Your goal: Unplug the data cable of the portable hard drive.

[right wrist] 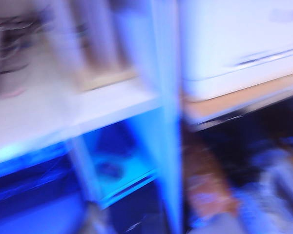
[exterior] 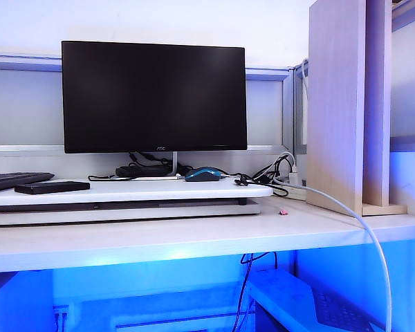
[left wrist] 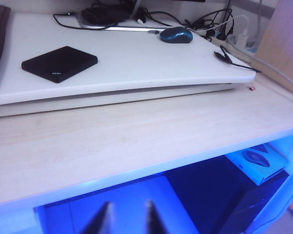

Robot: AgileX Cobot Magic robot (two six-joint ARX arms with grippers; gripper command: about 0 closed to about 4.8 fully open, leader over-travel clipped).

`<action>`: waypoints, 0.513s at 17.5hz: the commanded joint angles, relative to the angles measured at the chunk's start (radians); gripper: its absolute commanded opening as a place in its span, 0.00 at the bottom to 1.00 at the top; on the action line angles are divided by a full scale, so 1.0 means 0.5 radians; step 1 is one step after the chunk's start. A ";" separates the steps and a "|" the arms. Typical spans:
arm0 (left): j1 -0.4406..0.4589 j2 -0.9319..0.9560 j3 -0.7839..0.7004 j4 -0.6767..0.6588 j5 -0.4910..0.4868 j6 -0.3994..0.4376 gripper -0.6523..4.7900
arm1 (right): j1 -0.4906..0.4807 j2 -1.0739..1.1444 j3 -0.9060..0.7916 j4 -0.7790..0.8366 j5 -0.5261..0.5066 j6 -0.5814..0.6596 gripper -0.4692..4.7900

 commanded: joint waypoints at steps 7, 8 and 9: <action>0.000 0.001 -0.013 -0.008 -0.012 0.014 0.11 | 0.004 0.001 -0.001 -0.026 -0.252 0.179 0.09; 0.002 0.001 -0.030 -0.025 -0.072 0.063 0.11 | 0.005 0.000 -0.001 -0.024 -0.259 0.184 0.09; 0.001 0.001 -0.034 -0.031 -0.145 0.037 0.11 | 0.005 0.001 -0.001 -0.024 -0.266 0.184 0.09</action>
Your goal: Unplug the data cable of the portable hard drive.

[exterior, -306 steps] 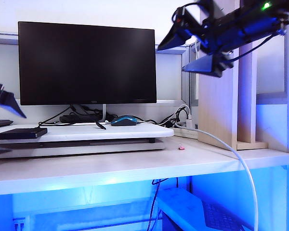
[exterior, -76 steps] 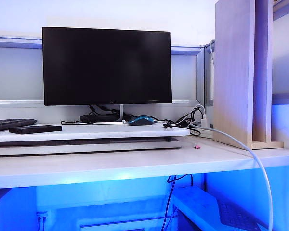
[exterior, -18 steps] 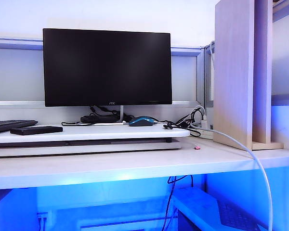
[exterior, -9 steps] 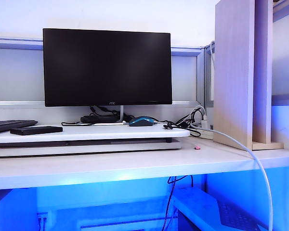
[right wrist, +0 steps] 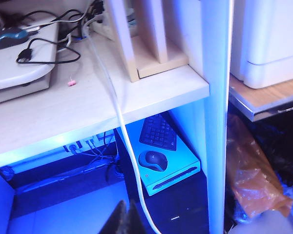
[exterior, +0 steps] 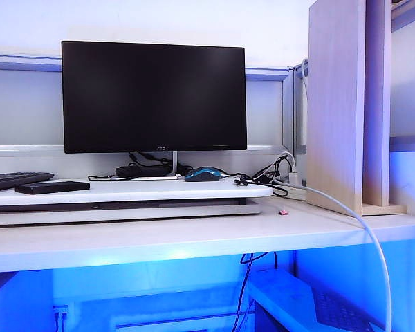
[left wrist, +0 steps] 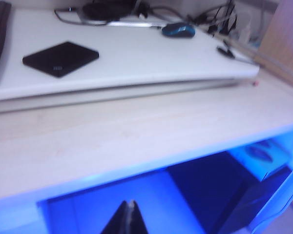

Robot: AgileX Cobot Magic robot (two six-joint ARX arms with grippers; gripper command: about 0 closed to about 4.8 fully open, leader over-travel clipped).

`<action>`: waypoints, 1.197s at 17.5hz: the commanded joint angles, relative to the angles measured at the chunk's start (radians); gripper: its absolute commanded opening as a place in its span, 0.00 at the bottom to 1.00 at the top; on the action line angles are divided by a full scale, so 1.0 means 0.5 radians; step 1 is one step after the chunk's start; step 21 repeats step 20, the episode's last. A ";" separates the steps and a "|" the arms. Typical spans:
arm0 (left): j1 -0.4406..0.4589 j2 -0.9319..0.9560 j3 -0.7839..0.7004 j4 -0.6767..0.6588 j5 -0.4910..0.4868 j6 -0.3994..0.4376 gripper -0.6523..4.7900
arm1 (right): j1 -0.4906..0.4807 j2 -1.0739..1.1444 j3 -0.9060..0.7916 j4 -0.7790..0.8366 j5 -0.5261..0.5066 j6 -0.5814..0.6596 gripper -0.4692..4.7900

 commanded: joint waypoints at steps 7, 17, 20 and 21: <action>-0.001 0.001 -0.014 -0.177 -0.176 -0.130 0.11 | 0.001 -0.001 -0.001 -0.002 0.000 0.018 0.09; 0.000 0.002 -0.014 -0.177 -0.176 -0.131 0.11 | 0.001 -0.001 -0.001 -0.001 0.014 0.018 0.09; 0.000 0.001 -0.014 -0.177 -0.176 -0.130 0.11 | 0.001 -0.001 -0.001 -0.001 0.014 0.018 0.09; 0.000 0.001 -0.014 -0.177 -0.176 -0.130 0.11 | 0.001 -0.001 -0.001 -0.001 0.014 0.018 0.09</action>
